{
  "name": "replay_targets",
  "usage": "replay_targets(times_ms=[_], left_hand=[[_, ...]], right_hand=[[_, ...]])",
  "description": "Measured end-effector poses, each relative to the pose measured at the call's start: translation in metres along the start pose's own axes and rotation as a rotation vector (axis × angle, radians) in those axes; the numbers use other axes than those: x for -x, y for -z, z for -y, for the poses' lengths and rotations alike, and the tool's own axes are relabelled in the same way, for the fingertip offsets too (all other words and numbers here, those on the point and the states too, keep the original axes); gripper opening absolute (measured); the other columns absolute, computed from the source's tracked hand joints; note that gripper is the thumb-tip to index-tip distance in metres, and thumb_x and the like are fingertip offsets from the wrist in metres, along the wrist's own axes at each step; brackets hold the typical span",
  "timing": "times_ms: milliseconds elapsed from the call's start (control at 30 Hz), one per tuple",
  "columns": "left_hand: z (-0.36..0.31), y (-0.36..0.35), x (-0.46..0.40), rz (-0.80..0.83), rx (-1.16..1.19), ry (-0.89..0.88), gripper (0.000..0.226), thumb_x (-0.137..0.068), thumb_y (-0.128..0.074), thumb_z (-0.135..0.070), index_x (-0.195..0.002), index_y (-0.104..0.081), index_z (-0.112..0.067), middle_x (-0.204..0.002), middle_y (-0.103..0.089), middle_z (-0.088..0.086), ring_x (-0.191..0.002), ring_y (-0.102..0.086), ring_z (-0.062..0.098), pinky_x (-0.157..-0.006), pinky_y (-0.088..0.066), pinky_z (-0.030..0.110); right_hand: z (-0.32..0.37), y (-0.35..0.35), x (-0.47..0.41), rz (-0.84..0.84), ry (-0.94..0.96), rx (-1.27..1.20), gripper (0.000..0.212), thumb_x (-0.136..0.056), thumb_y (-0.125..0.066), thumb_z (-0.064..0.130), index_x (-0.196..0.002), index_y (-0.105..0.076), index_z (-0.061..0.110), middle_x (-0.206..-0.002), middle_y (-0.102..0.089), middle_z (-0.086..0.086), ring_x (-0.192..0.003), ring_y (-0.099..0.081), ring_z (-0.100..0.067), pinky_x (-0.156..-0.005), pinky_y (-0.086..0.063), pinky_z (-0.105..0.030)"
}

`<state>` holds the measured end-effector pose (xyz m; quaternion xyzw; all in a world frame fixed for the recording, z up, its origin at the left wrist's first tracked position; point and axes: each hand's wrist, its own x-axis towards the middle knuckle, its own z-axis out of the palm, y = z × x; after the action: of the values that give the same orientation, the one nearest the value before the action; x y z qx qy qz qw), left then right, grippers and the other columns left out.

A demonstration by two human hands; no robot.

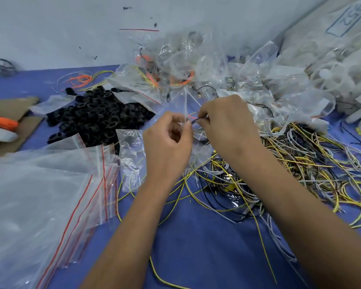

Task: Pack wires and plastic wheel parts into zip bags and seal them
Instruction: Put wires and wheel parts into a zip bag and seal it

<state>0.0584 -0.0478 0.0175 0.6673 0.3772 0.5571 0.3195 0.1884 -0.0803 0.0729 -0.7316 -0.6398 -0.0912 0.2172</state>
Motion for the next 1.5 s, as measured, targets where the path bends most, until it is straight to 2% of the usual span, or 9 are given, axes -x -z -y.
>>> replay_targets(times_ms=[300,433,600,800,967,1067,1267,1400,1500], left_hand=[[-0.004,0.003,-0.002,0.091,0.064,-0.058,0.014,-0.094,-0.064,-0.012,-0.091,-0.077,-0.015,-0.071,-0.071,0.005,-0.065,-0.067,0.027,-0.060,-0.054,0.042],[-0.006,0.007,-0.004,0.121,0.141,-0.051,0.014,-0.095,-0.065,-0.015,-0.089,-0.078,-0.016,-0.063,-0.064,-0.010,-0.053,-0.053,0.007,-0.055,-0.041,0.026],[-0.012,0.003,-0.002,0.076,0.239,-0.038,0.016,-0.094,-0.065,-0.017,-0.085,-0.076,-0.024,-0.059,-0.059,-0.016,-0.053,-0.049,0.007,-0.055,-0.040,0.026],[-0.005,0.000,0.001,-0.005,0.161,-0.088,0.016,-0.095,-0.066,-0.011,-0.090,-0.078,-0.020,-0.073,-0.071,-0.015,-0.067,-0.063,0.003,-0.063,-0.050,0.024],[0.004,-0.001,0.002,-0.083,-0.002,-0.173,0.018,-0.096,-0.063,-0.019,-0.082,-0.073,-0.022,-0.066,-0.065,-0.008,-0.057,-0.056,0.008,-0.054,-0.045,0.031],[0.009,-0.006,0.002,-0.097,-0.007,-0.103,0.018,-0.095,-0.062,-0.020,-0.080,-0.071,-0.020,-0.063,-0.062,-0.006,-0.056,-0.051,0.006,-0.054,-0.042,0.030],[-0.003,-0.028,0.001,-0.086,-0.045,-0.084,0.017,-0.093,-0.063,-0.020,-0.077,-0.069,-0.019,-0.057,-0.059,-0.010,-0.052,-0.051,0.006,-0.054,-0.042,0.028],[-0.017,-0.051,0.005,-0.012,-0.194,-0.152,0.014,-0.090,-0.064,-0.024,-0.077,-0.063,-0.019,-0.051,-0.050,-0.006,-0.050,-0.052,0.018,-0.054,-0.046,0.039],[-0.025,-0.069,0.017,0.073,-0.462,-0.275,0.009,-0.089,-0.065,-0.026,-0.090,-0.061,-0.018,-0.068,-0.062,-0.002,-0.063,-0.061,0.029,-0.054,-0.041,0.036]], right_hand=[[-0.003,-0.009,-0.013,0.279,-0.127,-0.610,0.012,-0.084,-0.065,0.004,-0.080,-0.076,0.002,-0.067,-0.068,-0.020,-0.058,-0.057,-0.015,-0.061,-0.048,-0.030],[-0.003,-0.019,-0.016,0.310,-0.311,-1.005,0.010,-0.081,-0.068,-0.010,-0.087,-0.074,-0.005,-0.073,-0.068,-0.021,-0.060,-0.059,-0.013,-0.055,-0.051,-0.024],[0.006,-0.030,-0.015,-0.124,-0.189,-0.490,0.046,-0.072,-0.072,0.003,-0.047,-0.039,0.024,-0.042,-0.035,0.009,-0.046,-0.047,0.008,-0.047,-0.034,-0.008],[0.008,-0.028,-0.011,0.342,0.000,-0.959,0.049,-0.078,-0.044,-0.023,-0.064,-0.071,0.016,-0.059,-0.066,0.009,-0.057,-0.060,-0.001,-0.055,-0.047,-0.018],[0.000,-0.016,-0.016,0.345,0.183,-0.543,0.035,-0.079,-0.052,-0.016,-0.063,-0.058,0.015,-0.060,-0.059,0.005,-0.061,-0.049,-0.006,-0.059,-0.042,-0.026],[-0.005,-0.009,-0.017,0.314,0.113,-0.561,0.016,-0.076,-0.057,-0.010,-0.071,-0.068,-0.001,-0.069,-0.067,-0.021,-0.067,-0.062,-0.023,-0.067,-0.054,-0.047],[-0.031,0.009,0.006,0.040,-0.084,-0.698,0.008,-0.087,-0.071,0.004,-0.082,-0.075,0.008,-0.067,-0.073,0.002,-0.061,-0.074,-0.015,-0.065,-0.064,-0.041],[-0.073,0.017,0.021,-0.304,-0.216,-0.303,0.020,-0.090,-0.072,0.035,-0.083,-0.074,0.016,-0.073,-0.071,0.005,-0.065,-0.067,-0.014,-0.068,-0.056,-0.035],[-0.097,0.014,0.033,-0.265,-0.417,-0.034,0.035,-0.089,-0.068,0.051,-0.086,-0.069,0.016,-0.086,-0.071,-0.007,-0.083,-0.065,-0.028,-0.073,-0.052,-0.038]])
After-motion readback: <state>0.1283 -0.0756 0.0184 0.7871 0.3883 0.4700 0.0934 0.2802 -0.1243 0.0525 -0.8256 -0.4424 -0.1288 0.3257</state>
